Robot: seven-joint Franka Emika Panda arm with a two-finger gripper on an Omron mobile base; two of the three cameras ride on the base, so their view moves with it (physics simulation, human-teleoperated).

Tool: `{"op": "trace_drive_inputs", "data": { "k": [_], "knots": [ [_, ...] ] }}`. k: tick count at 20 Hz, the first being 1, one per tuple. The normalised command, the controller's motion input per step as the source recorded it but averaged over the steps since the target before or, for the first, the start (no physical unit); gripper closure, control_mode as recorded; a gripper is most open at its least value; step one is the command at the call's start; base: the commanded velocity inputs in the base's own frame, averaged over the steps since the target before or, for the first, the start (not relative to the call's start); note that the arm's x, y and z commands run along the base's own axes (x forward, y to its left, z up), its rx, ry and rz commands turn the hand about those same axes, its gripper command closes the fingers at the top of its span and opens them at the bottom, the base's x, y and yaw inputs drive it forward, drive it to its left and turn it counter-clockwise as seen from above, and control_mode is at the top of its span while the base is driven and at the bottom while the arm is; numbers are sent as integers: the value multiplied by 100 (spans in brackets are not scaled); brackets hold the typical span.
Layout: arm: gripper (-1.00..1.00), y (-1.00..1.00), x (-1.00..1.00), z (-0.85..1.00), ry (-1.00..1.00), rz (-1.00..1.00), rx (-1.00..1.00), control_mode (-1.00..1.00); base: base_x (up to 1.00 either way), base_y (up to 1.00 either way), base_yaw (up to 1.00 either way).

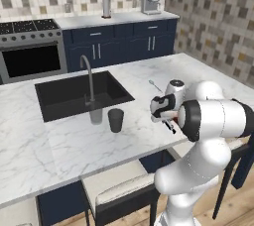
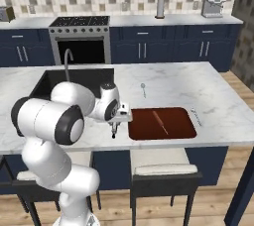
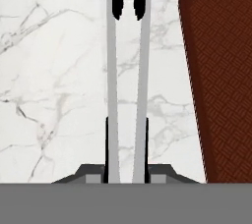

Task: Take the tongs from the drawer on the left and place them on the dining counter next to the tray containing the hot dog.

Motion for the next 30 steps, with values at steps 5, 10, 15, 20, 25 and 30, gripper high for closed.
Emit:
{"op": "trace_drive_inputs", "data": {
  "k": [5,10,15,20,25,30],
  "knots": [
    [100,0,24,-26,0,0,-1,-100,0,0,0],
    [100,0,29,-27,0,0,0,-100,0,0,0],
    [100,0,36,-21,0,0,0,-100,0,0,0],
    [-100,0,5,-1,0,0,0,-100,0,0,0],
    [-100,0,-2,27,-8,-1,0,-100,0,0,0],
    [-100,-2,-49,99,-19,-7,0,-100,0,0,0]
  ]
}}
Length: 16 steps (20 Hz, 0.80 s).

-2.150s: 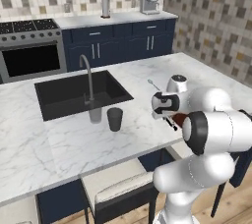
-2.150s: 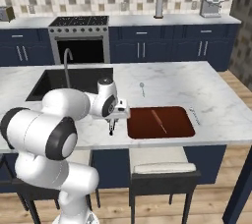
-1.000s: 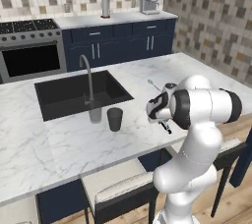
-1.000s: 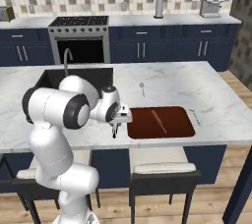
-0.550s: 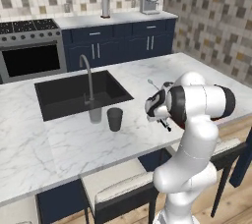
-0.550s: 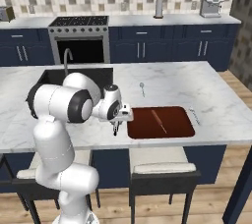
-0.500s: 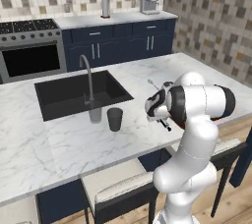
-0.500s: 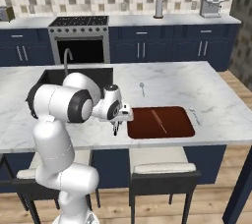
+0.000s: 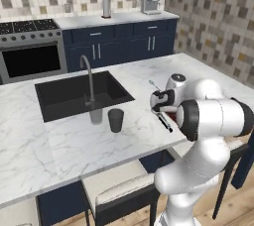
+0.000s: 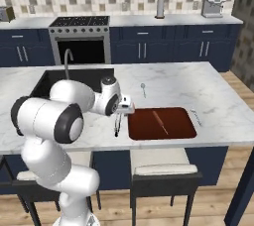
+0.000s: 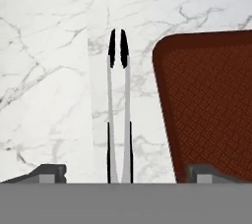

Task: Take the tongs from the drawer on the left and place them on the dining counter next to the tray containing the hot dog.

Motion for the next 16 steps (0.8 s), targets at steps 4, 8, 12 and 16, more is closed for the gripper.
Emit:
{"op": "trace_drive_inputs", "data": {
  "k": [4,8,12,16],
  "knots": [
    [-100,-61,-100,100,-4,-14,3,-100,0,0,0],
    [-100,-74,-100,100,-17,-7,9,-100,0,0,0],
    [-100,-65,-100,98,-32,-3,15,-100,0,0,0],
    [-100,-55,-100,72,-56,0,9,-100,0,0,0]
  ]
}}
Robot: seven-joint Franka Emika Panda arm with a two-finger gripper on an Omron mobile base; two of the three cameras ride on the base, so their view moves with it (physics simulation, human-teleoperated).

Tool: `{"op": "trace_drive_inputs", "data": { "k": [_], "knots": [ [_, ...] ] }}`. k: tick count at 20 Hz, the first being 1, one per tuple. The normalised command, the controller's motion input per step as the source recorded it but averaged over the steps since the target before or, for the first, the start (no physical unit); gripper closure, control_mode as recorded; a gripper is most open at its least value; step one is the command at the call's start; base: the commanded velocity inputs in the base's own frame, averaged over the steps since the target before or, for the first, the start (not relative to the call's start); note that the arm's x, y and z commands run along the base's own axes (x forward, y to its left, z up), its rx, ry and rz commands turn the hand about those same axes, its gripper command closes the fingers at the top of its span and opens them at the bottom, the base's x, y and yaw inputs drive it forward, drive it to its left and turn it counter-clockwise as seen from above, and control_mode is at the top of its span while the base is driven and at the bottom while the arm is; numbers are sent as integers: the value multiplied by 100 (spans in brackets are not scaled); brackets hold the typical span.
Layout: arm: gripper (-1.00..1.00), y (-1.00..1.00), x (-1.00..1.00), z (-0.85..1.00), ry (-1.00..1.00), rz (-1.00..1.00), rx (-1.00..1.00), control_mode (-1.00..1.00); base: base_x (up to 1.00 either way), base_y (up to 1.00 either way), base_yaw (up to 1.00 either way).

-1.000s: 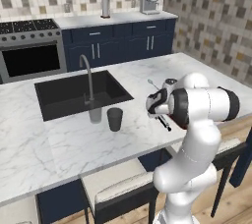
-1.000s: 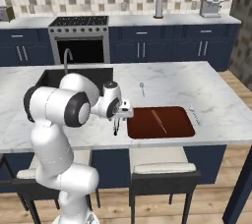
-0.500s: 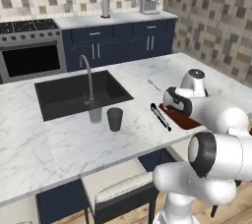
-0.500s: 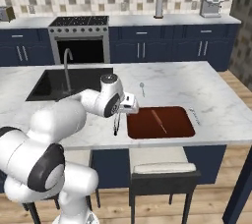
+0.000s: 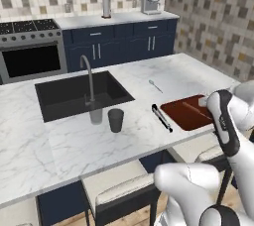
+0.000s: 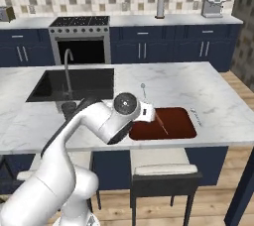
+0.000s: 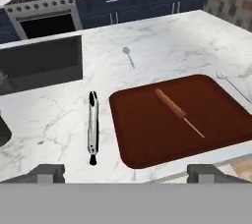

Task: Take the tongs from the drawer on the left and place them on the dining counter next to the tray containing the hot dog.

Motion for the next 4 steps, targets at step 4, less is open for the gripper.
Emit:
{"op": "trace_drive_inputs", "data": {
  "k": [4],
  "knots": [
    [-100,-35,-97,6,-60,-8,6,-100,0,0,0]
  ]
}}
